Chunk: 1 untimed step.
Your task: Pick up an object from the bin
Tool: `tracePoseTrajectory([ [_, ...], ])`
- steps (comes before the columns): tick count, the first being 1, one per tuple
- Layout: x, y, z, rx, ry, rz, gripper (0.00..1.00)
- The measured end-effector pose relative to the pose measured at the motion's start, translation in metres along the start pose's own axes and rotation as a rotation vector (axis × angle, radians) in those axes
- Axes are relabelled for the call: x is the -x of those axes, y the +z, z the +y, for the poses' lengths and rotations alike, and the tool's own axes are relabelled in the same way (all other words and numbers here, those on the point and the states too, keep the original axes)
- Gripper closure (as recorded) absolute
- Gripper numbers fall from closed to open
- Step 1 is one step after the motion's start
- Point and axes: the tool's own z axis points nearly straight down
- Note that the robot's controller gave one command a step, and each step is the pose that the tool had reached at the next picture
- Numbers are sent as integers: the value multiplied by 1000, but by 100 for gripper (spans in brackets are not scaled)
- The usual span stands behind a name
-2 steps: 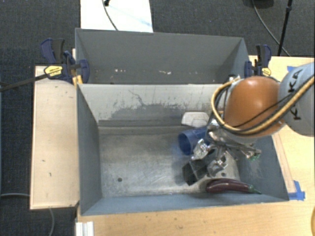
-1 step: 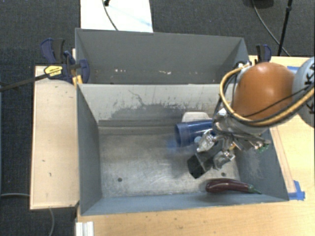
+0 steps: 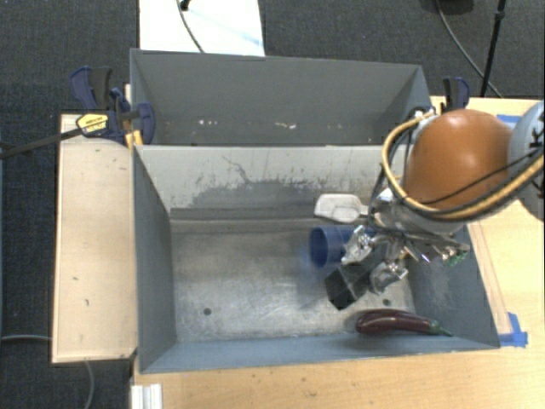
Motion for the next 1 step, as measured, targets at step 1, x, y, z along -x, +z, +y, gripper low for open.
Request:
tracePoseTrajectory([
  [1, 7, -117, 3, 2, -1, 3, 100],
])
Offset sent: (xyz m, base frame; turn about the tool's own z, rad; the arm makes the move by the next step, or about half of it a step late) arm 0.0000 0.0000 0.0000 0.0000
